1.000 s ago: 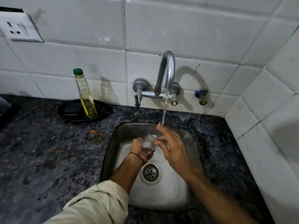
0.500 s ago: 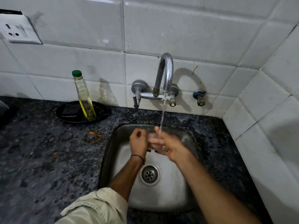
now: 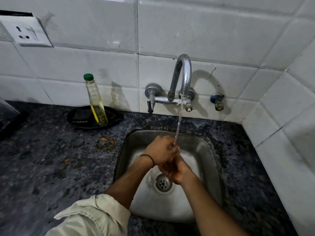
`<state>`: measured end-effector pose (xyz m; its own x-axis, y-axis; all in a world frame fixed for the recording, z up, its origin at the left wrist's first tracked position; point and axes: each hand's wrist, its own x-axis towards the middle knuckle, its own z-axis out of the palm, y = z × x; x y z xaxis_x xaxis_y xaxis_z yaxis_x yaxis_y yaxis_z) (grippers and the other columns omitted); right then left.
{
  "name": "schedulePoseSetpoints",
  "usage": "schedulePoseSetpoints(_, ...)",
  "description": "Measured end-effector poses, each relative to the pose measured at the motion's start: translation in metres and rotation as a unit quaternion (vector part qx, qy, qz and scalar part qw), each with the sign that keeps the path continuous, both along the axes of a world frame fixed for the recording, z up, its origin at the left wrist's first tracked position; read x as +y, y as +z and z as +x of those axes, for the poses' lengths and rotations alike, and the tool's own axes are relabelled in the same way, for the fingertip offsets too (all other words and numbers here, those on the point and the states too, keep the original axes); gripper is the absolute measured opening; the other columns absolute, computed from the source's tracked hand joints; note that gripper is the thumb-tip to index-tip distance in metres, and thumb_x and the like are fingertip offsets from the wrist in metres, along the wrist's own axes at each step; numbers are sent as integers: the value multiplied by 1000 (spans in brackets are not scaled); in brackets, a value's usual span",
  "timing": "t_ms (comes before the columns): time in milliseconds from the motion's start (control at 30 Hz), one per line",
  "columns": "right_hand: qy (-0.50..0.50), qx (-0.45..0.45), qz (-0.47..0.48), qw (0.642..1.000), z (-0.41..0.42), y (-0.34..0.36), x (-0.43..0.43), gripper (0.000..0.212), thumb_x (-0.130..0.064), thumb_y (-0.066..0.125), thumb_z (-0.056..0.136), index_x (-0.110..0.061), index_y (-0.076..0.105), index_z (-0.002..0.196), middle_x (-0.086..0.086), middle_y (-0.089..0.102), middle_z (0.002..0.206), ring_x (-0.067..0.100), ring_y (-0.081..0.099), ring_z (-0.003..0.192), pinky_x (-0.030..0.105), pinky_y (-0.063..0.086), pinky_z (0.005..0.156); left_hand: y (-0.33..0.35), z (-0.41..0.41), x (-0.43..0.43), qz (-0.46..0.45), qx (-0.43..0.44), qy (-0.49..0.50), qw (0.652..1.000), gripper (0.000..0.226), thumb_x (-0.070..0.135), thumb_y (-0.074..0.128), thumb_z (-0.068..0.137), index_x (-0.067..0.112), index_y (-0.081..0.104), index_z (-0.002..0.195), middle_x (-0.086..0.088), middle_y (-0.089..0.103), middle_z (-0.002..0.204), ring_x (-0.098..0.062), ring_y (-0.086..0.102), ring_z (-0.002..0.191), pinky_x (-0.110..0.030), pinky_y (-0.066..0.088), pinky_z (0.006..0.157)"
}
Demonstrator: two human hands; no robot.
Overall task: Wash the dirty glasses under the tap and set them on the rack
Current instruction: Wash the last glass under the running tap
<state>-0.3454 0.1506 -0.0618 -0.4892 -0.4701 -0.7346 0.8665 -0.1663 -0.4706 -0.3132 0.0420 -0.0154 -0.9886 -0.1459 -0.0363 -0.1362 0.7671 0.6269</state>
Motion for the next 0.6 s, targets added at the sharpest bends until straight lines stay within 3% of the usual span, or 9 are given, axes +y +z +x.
schedulePoseSetpoints(100, 60, 91, 122, 987, -10, 13, -3, 28, -36, 58, 99, -12, 62, 85, 4, 55, 54, 15, 52, 41, 28, 51, 44, -16, 12, -6, 169, -16, 143, 975, 26, 18, 43, 101, 5, 65, 99, -13, 66, 101, -29, 63, 94, -39, 53, 79)
schedulePoseSetpoints(200, 124, 293, 219, 922, -14, 27, -7, 30, -27, 63, 96, -6, 65, 74, 8, 63, 52, 16, 55, 37, 29, 51, 46, -32, 21, -5, 371, -104, 270, 882, 31, 26, 38, 103, 9, 64, 107, -15, 67, 103, -32, 64, 93, -46, 56, 82)
schedulePoseSetpoints(267, 219, 443, 257, 831, -16, 38, -8, 34, -29, 64, 94, -8, 67, 67, 10, 68, 54, 20, 65, 49, 37, 57, 64, -38, 26, -2, 506, -199, 295, 786, 36, 38, 39, 102, 11, 62, 109, -14, 65, 102, -30, 63, 89, -45, 60, 74)
schedulePoseSetpoints(367, 406, 583, 258, 656, -17, 60, -6, 33, -31, 65, 93, -7, 67, 71, 1, 70, 64, 14, 68, 62, 31, 53, 69, -43, 33, -1, 715, -225, 279, 601, 34, 37, 54, 93, 4, 62, 98, -18, 62, 93, -31, 60, 82, -31, 56, 50)
schedulePoseSetpoints(400, 454, 604, 266, 599, -17, 67, -5, 29, -32, 66, 93, -9, 69, 76, 0, 70, 69, 13, 66, 67, 31, 51, 73, -45, 35, 0, 753, -214, 265, 563, 29, 31, 59, 86, 3, 61, 92, -18, 59, 87, -29, 57, 78, -27, 54, 46)
schedulePoseSetpoints(467, 508, 626, 303, 508, -17, 80, -1, 23, -34, 65, 93, -15, 71, 83, -3, 69, 77, 14, 63, 78, 31, 43, 86, -50, 33, 3, 787, -184, 244, 535, 26, 29, 60, 83, 4, 62, 89, -15, 57, 82, -26, 54, 73, -22, 51, 45)
schedulePoseSetpoints(500, 515, 625, 318, 492, -18, 84, 0, 18, -33, 64, 93, -19, 72, 86, -5, 69, 80, 14, 61, 82, 32, 40, 92, -53, 29, 4, 796, -161, 244, 530, 27, 31, 56, 89, 6, 62, 93, -14, 60, 83, -25, 56, 72, -23, 50, 47)
schedulePoseSetpoints(533, 517, 614, 323, 502, -18, 87, 1, 13, -30, 63, 93, -23, 73, 90, -6, 70, 86, 13, 62, 88, 33, 40, 97, -57, 25, 6, 798, -129, 254, 531, 30, 35, 50, 96, 8, 63, 98, -13, 64, 84, -24, 60, 72, -25, 52, 51)
schedulePoseSetpoints(600, 490, 558, 289, 605, -16, 91, 2, 17, -18, 63, 91, -26, 75, 100, -5, 75, 101, 12, 67, 98, 32, 49, 97, -62, 19, 8, 788, -63, 291, 539, 37, 37, 39, 103, 10, 64, 104, -12, 70, 88, -24, 64, 79, -33, 55, 62)
